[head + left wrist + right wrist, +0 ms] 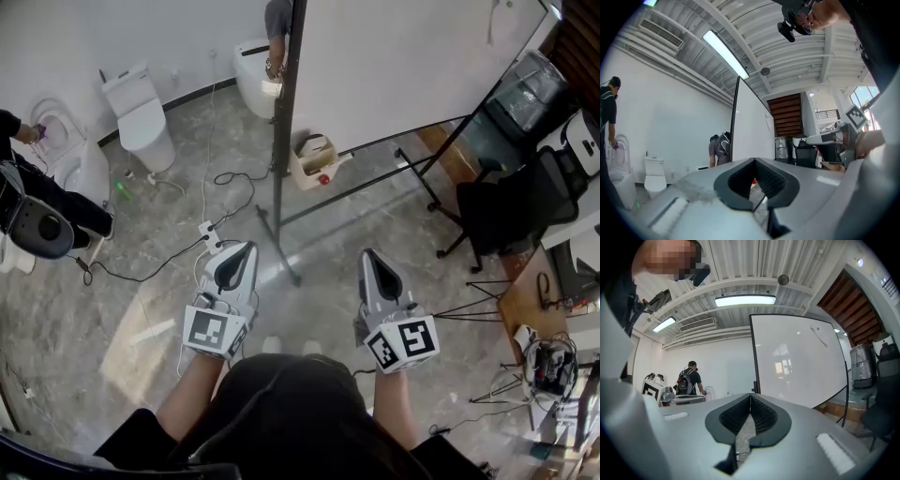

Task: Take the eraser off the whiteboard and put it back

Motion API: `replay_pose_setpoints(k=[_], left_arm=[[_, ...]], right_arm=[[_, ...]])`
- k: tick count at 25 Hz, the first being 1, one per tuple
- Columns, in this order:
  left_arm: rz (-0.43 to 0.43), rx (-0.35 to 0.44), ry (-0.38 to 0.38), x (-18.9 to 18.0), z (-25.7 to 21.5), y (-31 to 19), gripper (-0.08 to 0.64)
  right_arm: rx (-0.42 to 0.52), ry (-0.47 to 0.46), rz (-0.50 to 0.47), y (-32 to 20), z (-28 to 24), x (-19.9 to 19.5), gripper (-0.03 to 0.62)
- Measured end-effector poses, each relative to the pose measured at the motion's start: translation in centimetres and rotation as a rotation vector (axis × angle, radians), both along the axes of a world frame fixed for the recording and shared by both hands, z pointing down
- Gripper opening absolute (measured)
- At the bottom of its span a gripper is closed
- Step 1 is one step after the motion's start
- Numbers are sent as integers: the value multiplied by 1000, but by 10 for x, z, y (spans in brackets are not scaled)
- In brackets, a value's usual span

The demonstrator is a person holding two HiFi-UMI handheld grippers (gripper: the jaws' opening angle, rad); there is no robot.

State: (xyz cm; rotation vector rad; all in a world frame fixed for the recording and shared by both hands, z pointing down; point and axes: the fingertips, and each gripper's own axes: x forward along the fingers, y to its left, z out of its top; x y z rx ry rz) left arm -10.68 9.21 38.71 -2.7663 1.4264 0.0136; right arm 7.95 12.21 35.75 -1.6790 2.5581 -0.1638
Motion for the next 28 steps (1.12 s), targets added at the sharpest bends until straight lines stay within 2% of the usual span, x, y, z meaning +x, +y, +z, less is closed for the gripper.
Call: replay_pose_setpoints(k=[14, 24, 28], left_arm=[[18, -35, -10, -26, 19, -3, 6], [-36, -30, -2, -2, 15, -42, 6], [-82, -28, 28, 8, 8, -66, 6]], right_arm=[[-32, 0, 23, -3, 14, -24, 11], [-25, -5, -37, -56, 17, -5, 11], [-19, 0, -89, -86, 14, 3, 11]])
